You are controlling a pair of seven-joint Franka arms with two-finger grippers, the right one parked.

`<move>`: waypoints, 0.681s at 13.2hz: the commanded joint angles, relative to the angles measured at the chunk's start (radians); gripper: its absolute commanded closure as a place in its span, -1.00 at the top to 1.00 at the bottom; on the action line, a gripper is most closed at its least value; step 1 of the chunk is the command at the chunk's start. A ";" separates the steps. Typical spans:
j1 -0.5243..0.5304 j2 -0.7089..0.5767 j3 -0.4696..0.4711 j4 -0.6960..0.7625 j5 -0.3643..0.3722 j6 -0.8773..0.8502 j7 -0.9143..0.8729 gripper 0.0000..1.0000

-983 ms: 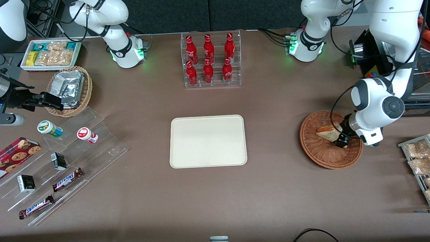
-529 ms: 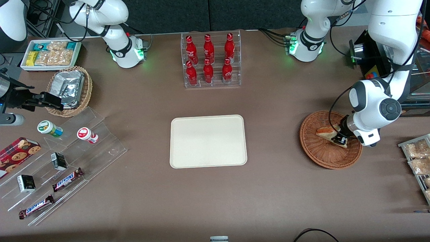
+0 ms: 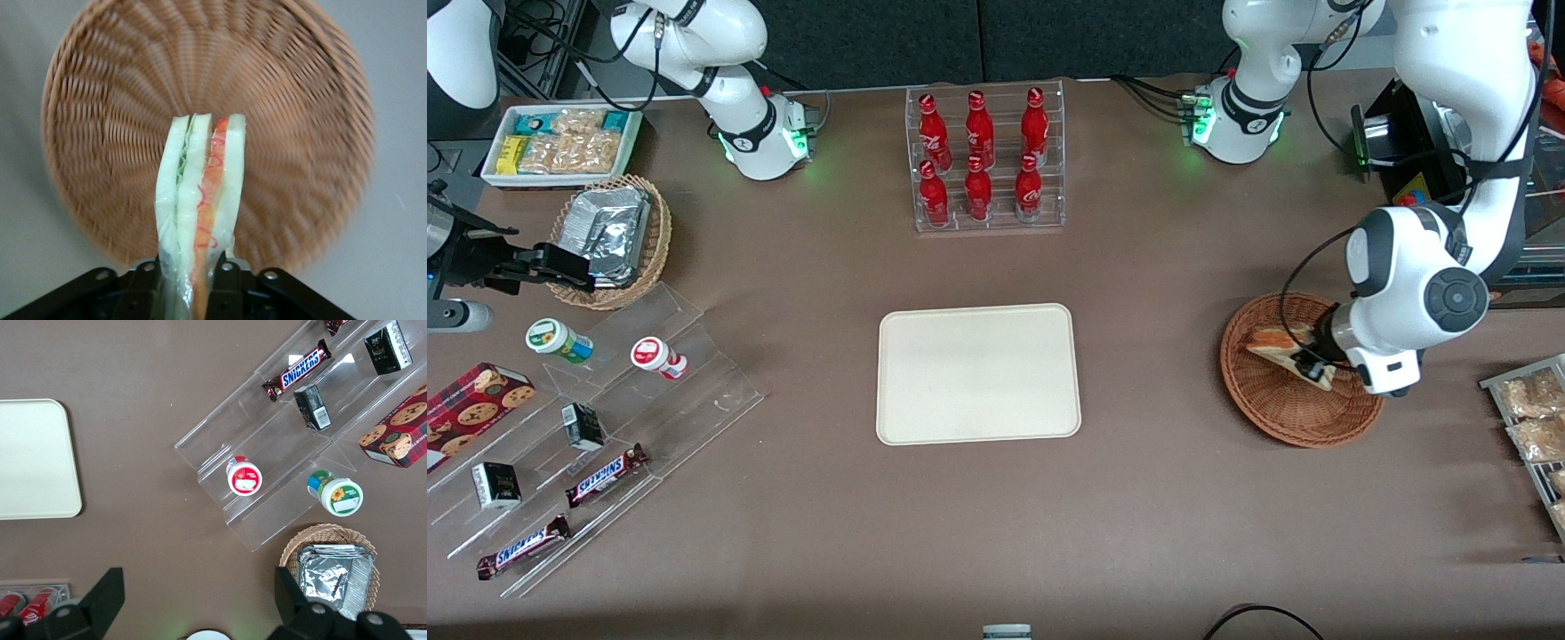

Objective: Place sandwich from basket to tray
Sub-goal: 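Lower the open left gripper onto the wrapped sandwich and close it, then lift the sandwich and carry it over the cream tray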

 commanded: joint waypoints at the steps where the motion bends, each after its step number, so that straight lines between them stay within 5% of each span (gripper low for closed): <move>1: -0.158 -0.002 0.009 0.203 -0.001 -0.240 -0.042 -1.00; 5: -0.421 0.008 0.011 0.272 0.034 -0.254 -0.029 -1.00; 9: -0.582 0.147 -0.002 0.452 -0.037 -0.236 -0.026 -1.00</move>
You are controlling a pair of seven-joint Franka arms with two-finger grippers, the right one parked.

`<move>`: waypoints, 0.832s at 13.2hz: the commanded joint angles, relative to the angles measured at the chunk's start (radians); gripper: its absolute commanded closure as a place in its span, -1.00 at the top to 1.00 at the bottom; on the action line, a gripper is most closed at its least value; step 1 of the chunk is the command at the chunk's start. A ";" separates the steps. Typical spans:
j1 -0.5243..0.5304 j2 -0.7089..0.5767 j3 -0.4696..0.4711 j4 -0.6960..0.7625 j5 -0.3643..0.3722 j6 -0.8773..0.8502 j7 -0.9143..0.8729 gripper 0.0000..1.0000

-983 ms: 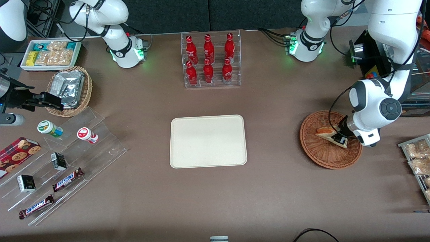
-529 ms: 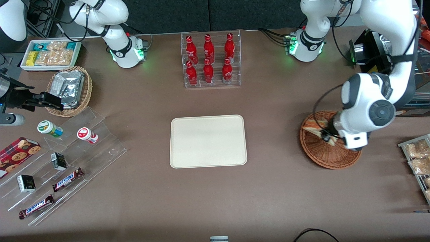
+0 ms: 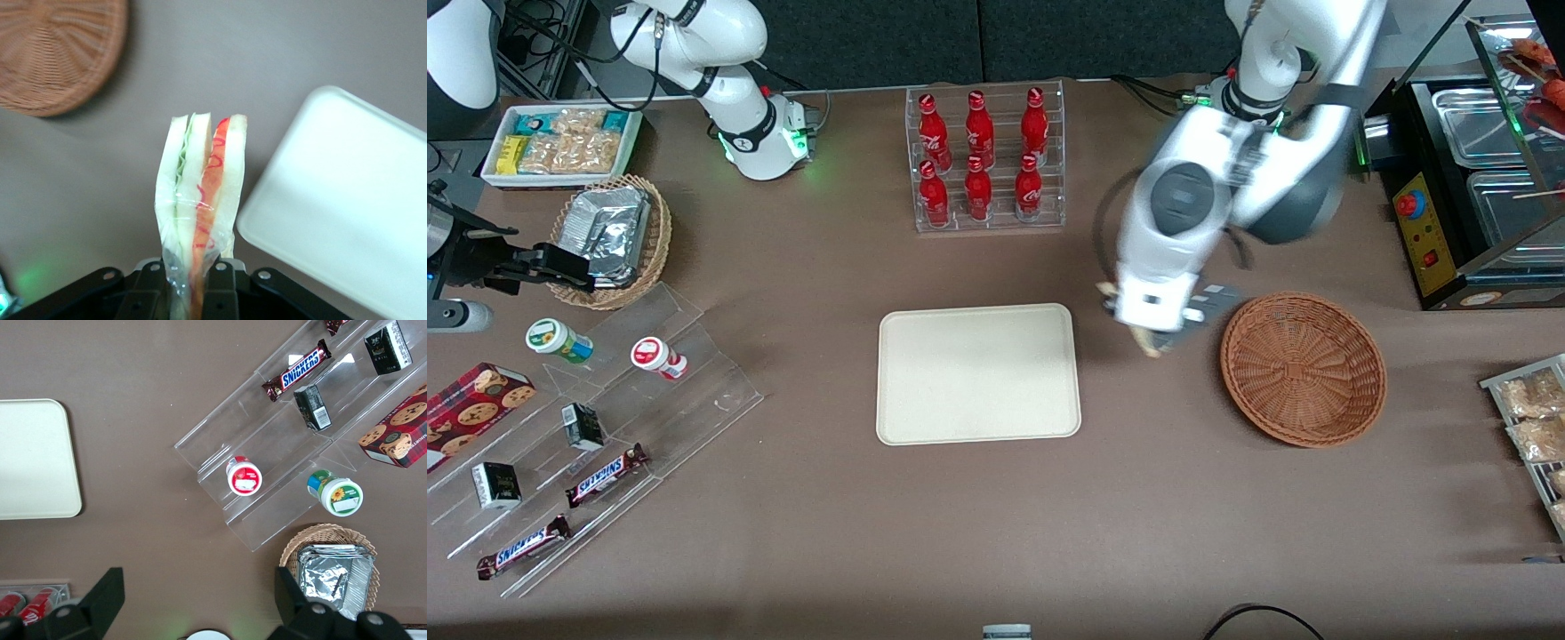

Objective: Place sandwich from basket to tray
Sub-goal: 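Lift the sandwich and carry it over the cream tray, then lower the sandwich onto the tray and open the left gripper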

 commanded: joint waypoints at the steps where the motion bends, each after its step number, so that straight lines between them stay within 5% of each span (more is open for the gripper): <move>1: -0.084 0.148 -0.003 0.189 -0.072 0.025 0.013 -1.00; 5: -0.164 0.340 -0.018 0.392 -0.074 0.173 0.034 -1.00; 11: -0.207 0.449 -0.016 0.376 -0.075 0.294 0.302 -1.00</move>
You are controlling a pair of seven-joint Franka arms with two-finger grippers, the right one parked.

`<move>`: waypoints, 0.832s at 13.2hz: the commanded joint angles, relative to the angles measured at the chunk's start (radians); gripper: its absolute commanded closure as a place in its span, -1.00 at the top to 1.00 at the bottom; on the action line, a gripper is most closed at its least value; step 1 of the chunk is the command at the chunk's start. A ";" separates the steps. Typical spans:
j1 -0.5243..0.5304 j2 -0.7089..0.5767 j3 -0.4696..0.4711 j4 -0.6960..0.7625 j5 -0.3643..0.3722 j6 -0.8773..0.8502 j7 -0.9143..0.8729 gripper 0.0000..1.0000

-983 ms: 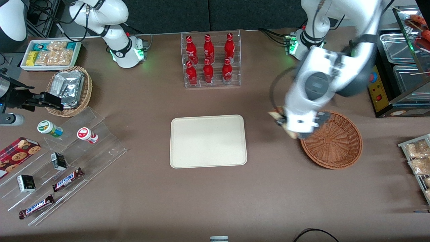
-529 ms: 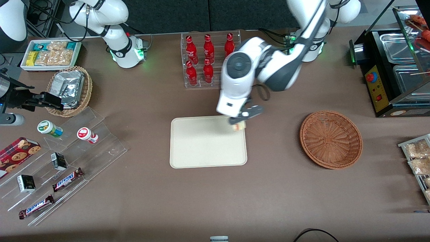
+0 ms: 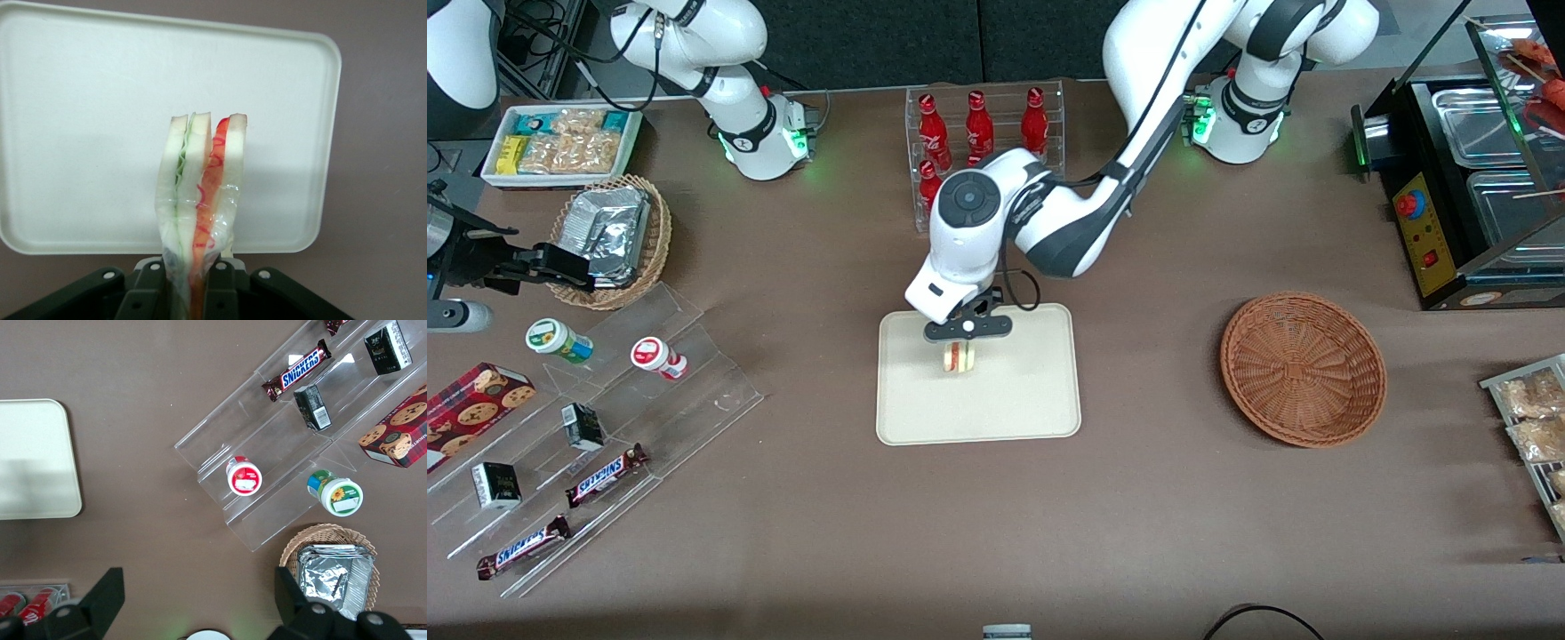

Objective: Place sandwich from basket to tray
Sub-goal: 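Lower the sandwich onto the tray and open the left gripper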

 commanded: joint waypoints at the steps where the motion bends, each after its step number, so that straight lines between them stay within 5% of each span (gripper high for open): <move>1: 0.006 0.041 0.010 0.013 -0.012 -0.007 0.109 -1.00; 11: 0.024 0.165 0.025 0.019 -0.001 0.066 0.105 -1.00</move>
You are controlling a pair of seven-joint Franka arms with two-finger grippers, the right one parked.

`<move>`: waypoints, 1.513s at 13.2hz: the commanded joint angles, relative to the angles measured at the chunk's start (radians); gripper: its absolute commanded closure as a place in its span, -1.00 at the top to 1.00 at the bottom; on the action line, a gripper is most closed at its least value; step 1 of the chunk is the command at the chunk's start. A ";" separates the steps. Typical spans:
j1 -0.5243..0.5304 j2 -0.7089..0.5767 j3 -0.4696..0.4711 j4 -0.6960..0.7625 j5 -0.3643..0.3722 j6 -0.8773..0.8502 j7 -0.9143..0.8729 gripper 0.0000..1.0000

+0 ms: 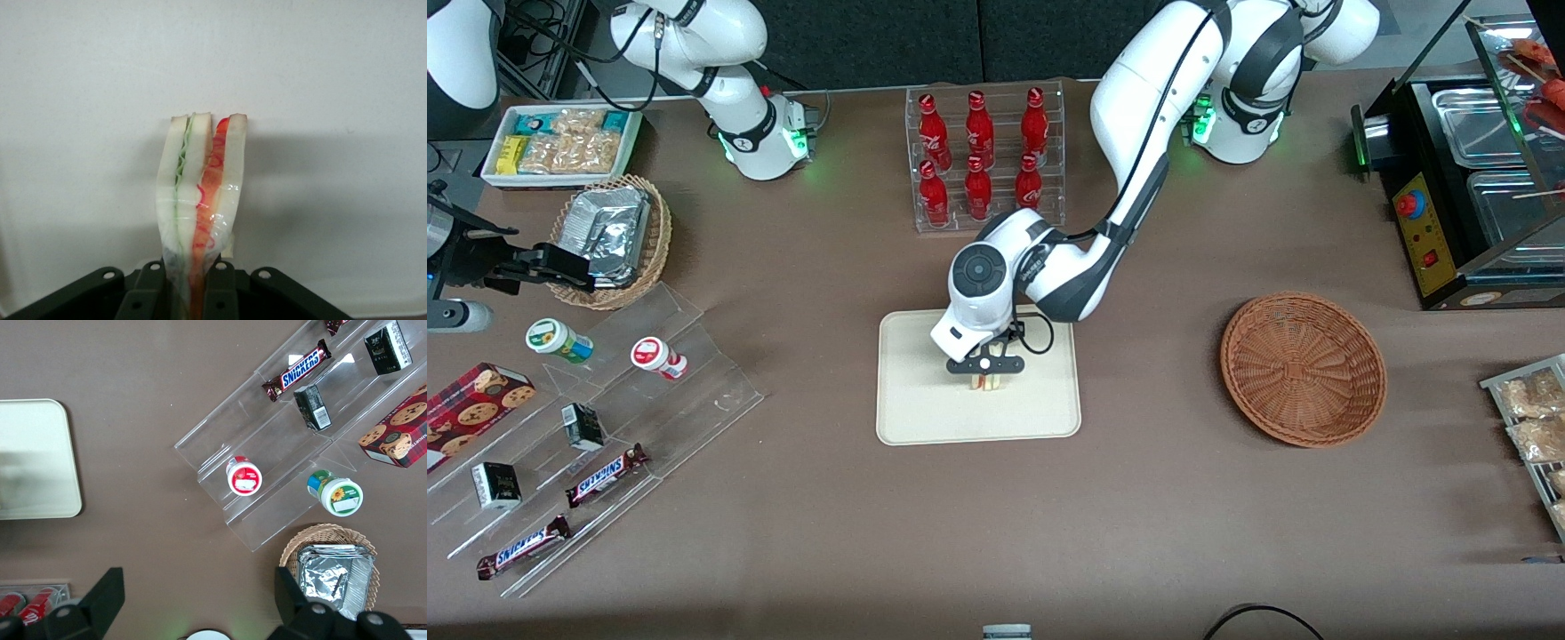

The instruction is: Place sandwich from basket to tray

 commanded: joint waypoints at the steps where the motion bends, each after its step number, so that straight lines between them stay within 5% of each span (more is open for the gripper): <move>1: -0.002 0.032 0.002 0.023 -0.001 0.028 -0.001 -1.00; 2: -0.003 0.032 0.002 0.023 -0.001 0.028 -0.002 -1.00; 3: -0.003 0.032 0.002 0.021 0.001 0.028 -0.002 -0.58; 4: -0.003 0.030 0.002 0.021 0.001 0.028 -0.002 0.44; 5: -0.006 0.026 0.002 0.020 0.002 0.026 -0.009 0.99; 11: 0.015 -0.121 0.002 0.011 0.060 -0.190 -0.038 1.00; 20: 0.377 -0.687 0.000 -0.287 -0.010 -0.464 0.113 1.00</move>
